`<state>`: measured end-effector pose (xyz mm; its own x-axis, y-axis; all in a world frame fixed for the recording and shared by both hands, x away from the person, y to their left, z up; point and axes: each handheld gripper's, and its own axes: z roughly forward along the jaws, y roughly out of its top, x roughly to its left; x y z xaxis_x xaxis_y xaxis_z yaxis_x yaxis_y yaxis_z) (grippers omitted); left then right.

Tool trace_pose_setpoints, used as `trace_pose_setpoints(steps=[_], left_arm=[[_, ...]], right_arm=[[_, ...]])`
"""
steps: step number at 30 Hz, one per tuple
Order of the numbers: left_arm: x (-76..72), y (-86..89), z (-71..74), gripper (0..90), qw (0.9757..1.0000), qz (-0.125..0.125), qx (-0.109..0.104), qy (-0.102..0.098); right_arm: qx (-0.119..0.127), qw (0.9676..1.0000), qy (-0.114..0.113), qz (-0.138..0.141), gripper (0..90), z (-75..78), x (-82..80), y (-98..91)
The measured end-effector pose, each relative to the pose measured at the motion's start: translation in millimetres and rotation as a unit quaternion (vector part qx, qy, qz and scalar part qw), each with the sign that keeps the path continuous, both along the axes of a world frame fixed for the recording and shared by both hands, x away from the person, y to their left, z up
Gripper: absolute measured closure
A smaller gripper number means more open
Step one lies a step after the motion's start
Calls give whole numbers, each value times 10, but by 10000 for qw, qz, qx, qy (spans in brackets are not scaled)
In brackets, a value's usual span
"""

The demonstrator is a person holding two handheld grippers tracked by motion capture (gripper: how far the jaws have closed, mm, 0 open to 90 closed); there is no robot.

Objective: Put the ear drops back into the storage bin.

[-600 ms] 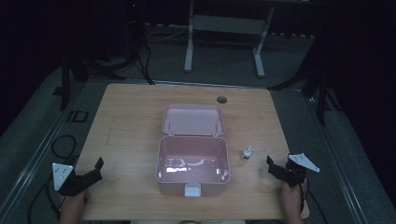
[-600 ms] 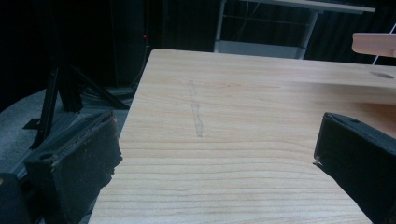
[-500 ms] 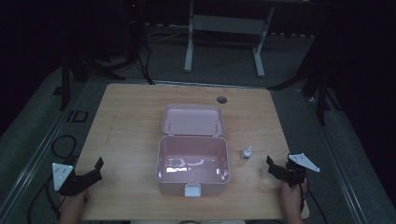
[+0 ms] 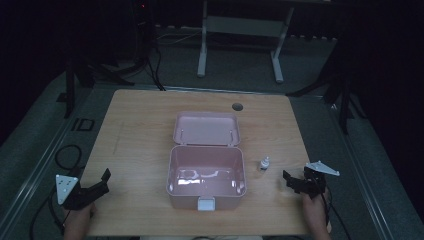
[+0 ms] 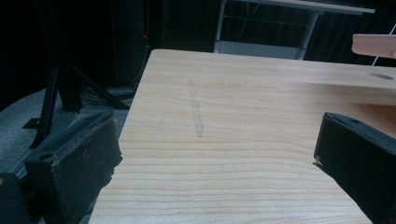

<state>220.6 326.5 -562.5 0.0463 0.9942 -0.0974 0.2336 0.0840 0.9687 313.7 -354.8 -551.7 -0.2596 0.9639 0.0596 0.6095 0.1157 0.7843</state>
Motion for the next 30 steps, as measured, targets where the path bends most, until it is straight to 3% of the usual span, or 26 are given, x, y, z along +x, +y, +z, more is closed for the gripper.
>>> trace_pose_setpoints(steps=[1,2,3,9,12,18,23,30], left_arm=[[0,0,0,5,10000,0,0,0],[0,-1,0,5,10000,2,1,-2],[0,-1,0,4,10000,-1,3,-1],[1,0,0,5,10000,-1,-2,0],[-2,2,0,5,10000,-9,2,-2],[-1,2,0,5,10000,-14,0,-2],[-2,0,0,5,10000,-19,0,-6],[0,2,0,5,10000,-23,1,1]], right_arm=[[7,9997,215,83,99,4,13,-21],[7,9997,215,83,99,4,13,-21],[-92,9989,423,166,99,19,23,-31],[-264,9961,727,416,99,100,27,-32],[-568,9922,936,590,99,172,32,-3],[-850,9847,1292,801,99,260,34,44],[-1061,9751,1645,1046,99,294,35,80],[-1469,9551,2222,1296,99,313,30,130]])
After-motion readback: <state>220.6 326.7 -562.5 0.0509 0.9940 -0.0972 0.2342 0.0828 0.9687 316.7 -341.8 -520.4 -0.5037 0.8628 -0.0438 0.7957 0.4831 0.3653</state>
